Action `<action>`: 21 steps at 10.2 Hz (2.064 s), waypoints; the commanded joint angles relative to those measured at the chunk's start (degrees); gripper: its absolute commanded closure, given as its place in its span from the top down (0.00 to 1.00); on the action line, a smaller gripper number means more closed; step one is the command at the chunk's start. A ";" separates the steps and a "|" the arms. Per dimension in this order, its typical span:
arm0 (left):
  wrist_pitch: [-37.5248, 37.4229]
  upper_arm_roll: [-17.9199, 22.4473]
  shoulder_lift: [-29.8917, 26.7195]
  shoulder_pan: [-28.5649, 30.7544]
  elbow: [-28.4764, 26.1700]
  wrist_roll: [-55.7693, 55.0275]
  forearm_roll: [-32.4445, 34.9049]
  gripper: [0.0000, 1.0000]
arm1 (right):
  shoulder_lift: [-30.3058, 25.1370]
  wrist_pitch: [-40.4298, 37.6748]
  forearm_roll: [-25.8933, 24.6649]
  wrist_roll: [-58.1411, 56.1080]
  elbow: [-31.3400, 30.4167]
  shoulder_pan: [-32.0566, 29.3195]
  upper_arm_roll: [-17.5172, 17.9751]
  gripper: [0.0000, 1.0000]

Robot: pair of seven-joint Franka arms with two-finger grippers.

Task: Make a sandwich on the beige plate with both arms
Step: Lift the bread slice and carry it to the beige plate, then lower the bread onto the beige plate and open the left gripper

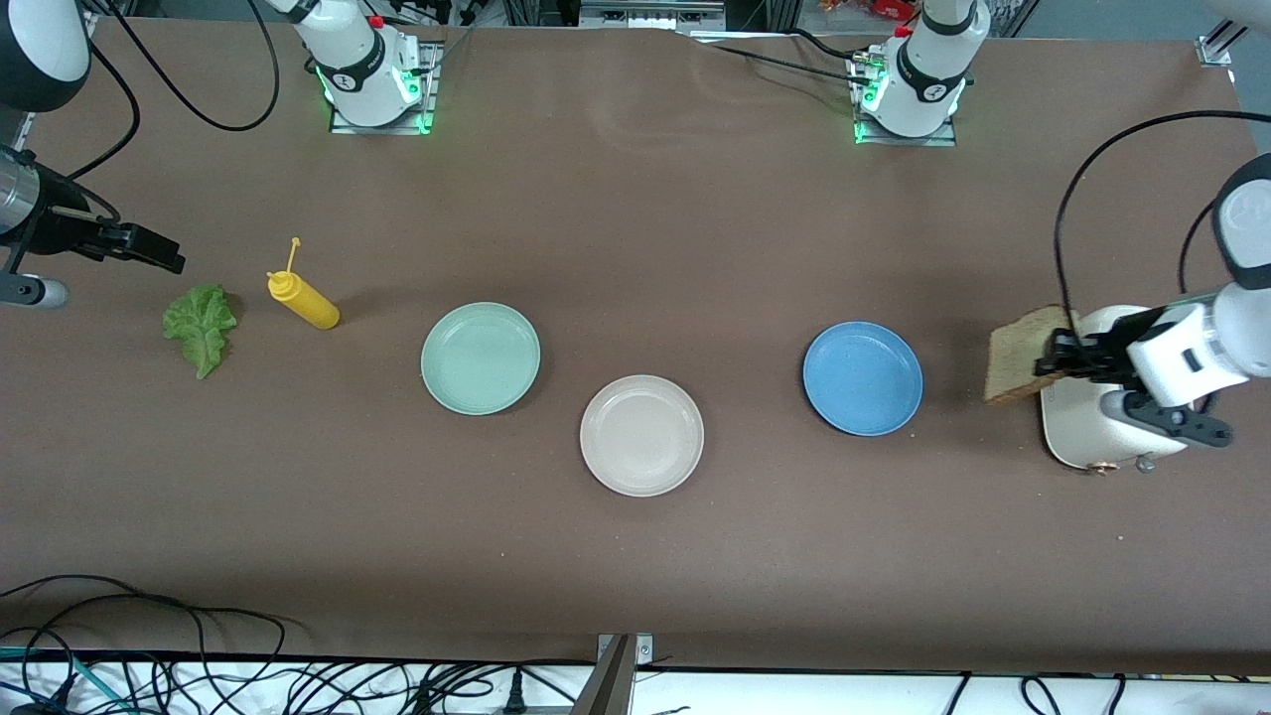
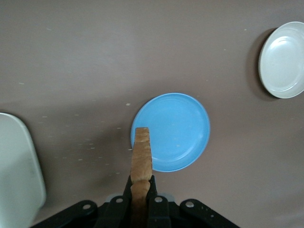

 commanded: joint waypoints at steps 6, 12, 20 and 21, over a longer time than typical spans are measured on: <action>5.68 0.68 21.53 -14.90 14.61 -28.08 -31.95 0.00 | 0.09 -0.26 -0.72 -0.69 0.50 -0.29 0.16 1.00; 22.65 0.60 26.90 -22.12 14.96 -29.65 -44.22 0.00 | 0.09 -0.26 -0.72 -0.69 0.50 -0.20 0.16 1.00; 31.28 -0.55 31.73 -25.12 14.70 -8.72 -54.24 0.00 | 0.35 -3.60 -0.90 -0.43 0.41 -0.38 -1.15 1.00; 31.54 -0.55 31.91 -25.20 14.79 -8.45 -54.33 0.00 | 1.14 -3.17 -1.07 -0.25 0.58 -0.46 -1.15 1.00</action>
